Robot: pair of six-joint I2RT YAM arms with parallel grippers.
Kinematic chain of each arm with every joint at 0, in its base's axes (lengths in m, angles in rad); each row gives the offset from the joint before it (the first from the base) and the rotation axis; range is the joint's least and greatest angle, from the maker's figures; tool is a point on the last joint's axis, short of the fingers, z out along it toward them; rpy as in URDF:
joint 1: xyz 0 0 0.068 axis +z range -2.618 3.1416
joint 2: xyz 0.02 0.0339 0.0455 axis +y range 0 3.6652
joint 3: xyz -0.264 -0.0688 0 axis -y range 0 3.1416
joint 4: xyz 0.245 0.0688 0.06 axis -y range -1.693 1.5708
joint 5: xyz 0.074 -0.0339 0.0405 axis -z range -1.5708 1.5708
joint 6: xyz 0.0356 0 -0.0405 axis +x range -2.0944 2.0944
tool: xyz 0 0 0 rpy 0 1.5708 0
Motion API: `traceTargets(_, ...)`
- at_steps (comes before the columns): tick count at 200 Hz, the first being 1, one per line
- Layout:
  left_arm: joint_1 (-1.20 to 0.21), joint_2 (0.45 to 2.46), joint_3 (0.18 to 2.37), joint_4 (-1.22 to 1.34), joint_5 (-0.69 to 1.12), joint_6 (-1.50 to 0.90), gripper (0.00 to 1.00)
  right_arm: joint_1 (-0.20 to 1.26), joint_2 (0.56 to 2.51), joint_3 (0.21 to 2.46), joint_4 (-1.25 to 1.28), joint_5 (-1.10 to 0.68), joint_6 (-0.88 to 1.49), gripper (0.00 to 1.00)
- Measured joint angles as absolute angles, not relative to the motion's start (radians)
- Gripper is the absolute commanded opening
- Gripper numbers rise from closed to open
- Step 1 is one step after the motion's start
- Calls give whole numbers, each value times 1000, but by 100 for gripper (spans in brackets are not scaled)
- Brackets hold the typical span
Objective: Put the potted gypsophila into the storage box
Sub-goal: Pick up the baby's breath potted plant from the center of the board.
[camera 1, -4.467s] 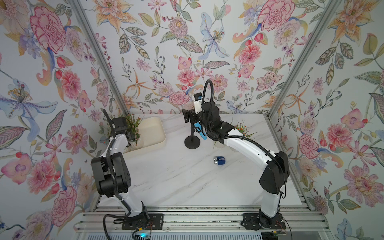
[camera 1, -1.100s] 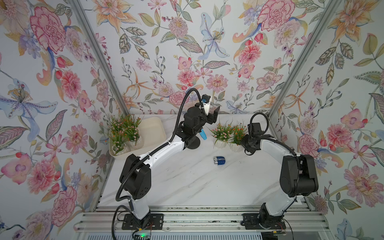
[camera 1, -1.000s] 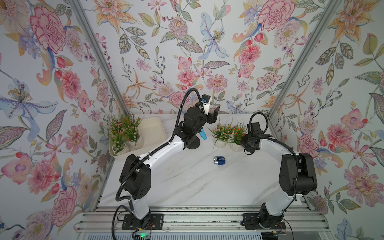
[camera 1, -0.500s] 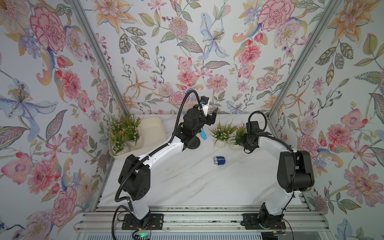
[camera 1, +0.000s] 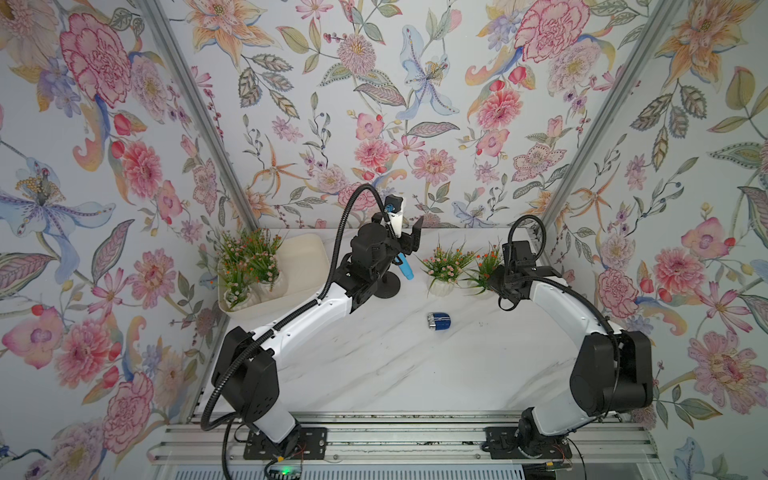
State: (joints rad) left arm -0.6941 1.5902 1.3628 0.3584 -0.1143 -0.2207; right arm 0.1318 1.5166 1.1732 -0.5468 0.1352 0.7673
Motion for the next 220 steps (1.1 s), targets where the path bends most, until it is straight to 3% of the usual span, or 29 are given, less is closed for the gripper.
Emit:
traceTargets(60,-797,1432,1256,311,-243,-263,78,167,1252,1103,-691,155,659,4)
traceTargets(131,-952,1252,1079,199,-480,-376,78,371,1032,1047,-817,145,606,5)
traceTargets(174,-956,1155,1036,113,-613,-410,82,580,1098,1108,-841,215,606,6)
traceTargets(220,-789,1072,984,38,-599,-413,83,788,1432,1394,-809,305,607,5)
